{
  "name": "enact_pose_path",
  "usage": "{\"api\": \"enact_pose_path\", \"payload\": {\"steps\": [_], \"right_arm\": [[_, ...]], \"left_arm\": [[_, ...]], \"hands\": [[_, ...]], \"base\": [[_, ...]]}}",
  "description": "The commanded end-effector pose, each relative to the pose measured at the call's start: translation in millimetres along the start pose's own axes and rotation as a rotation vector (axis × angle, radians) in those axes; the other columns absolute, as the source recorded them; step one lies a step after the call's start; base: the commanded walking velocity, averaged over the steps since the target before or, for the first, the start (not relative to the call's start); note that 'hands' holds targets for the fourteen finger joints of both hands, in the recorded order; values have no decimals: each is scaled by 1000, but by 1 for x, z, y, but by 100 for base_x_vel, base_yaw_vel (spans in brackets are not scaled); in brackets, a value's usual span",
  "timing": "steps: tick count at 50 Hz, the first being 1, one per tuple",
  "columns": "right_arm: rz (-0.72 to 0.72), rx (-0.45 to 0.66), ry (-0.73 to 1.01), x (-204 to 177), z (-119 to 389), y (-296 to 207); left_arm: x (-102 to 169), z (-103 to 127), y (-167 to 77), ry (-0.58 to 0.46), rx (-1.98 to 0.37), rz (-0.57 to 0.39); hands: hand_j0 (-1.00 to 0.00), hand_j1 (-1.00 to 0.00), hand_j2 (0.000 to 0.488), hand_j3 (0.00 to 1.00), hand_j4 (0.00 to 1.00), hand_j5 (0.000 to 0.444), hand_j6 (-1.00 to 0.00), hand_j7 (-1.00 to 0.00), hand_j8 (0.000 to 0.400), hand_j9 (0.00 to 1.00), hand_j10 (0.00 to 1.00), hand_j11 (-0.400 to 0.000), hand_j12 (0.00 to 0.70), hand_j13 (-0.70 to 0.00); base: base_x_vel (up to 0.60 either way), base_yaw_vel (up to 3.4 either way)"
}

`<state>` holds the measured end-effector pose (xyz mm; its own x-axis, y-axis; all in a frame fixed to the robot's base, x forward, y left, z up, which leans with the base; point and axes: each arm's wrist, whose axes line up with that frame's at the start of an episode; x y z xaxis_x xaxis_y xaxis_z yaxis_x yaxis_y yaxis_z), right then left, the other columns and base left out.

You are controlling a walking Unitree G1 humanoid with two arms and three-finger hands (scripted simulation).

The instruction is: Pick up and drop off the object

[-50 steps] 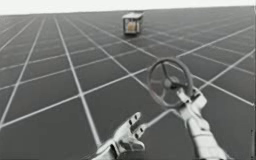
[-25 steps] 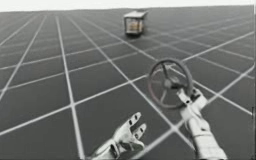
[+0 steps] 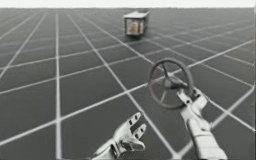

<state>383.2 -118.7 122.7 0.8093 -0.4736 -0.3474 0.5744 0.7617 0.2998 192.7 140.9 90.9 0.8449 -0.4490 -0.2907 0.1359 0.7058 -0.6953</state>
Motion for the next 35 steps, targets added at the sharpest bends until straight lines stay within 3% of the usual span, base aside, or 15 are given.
{"api": "enact_pose_path", "payload": {"steps": [1,35], "right_arm": [[44,9,-31,-7,8,14],[44,9,-31,-7,8,14]], "left_arm": [[-3,0,3,-14,-12,0],[-3,0,3,-14,-12,0]], "hands": [[0,0,0,1000,1000,0,0,0,0,1000,1000,-400,0,-700],[0,0,0,1000,1000,0,0,0,0,1000,1000,-400,0,-700]], "base": [[58,4],[58,4]]}}
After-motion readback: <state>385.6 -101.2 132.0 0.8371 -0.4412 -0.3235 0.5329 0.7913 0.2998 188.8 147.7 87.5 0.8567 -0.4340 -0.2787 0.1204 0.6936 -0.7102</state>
